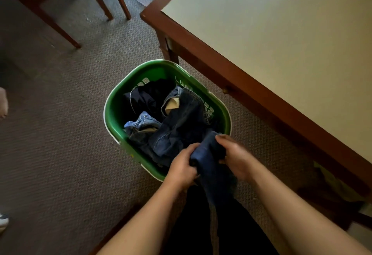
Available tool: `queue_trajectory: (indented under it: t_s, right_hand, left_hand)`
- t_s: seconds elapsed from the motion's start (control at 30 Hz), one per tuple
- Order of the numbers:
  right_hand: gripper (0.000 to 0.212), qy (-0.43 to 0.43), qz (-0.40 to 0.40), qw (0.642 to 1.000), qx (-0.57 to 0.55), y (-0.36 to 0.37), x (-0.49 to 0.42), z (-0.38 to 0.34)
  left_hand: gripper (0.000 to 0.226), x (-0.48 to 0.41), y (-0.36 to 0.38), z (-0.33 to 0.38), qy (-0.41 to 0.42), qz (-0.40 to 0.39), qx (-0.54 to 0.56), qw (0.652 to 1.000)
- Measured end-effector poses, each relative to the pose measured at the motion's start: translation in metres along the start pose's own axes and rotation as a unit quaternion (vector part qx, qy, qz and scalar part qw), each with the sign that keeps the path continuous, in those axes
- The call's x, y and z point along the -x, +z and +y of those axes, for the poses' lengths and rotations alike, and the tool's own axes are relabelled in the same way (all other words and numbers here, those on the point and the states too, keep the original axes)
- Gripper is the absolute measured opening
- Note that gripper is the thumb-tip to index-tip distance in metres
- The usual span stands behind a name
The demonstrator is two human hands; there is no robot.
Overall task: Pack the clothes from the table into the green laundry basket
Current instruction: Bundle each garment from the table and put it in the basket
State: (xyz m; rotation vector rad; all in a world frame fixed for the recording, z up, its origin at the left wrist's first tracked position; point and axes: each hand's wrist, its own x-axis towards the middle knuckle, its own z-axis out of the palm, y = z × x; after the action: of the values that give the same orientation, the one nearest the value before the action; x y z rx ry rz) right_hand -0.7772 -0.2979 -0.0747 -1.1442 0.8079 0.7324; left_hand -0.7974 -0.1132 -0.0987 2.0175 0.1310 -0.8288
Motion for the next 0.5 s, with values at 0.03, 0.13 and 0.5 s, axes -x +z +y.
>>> queue_trajectory:
  t_s: [0.03, 0.13, 0.5]
  right_hand:
    - [0.017, -0.01, -0.023, 1.0, -0.005, 0.006, 0.004, -0.005]
    - [0.026, -0.035, -0.056, 0.994, 0.083, 0.024, 0.011, -0.021]
    - [0.046, -0.033, -0.078, 0.938, 0.337, 0.06, 0.01, -0.079]
  left_hand:
    - [0.054, 0.001, -0.004, -0.001, -0.019, 0.028, 0.047, 0.998]
    - [0.05, 0.001, -0.017, -0.006, -0.053, 0.074, 0.147, 0.985]
    - [0.019, -0.003, -0.047, 0.013, -0.18, 0.216, 0.412, 0.867]
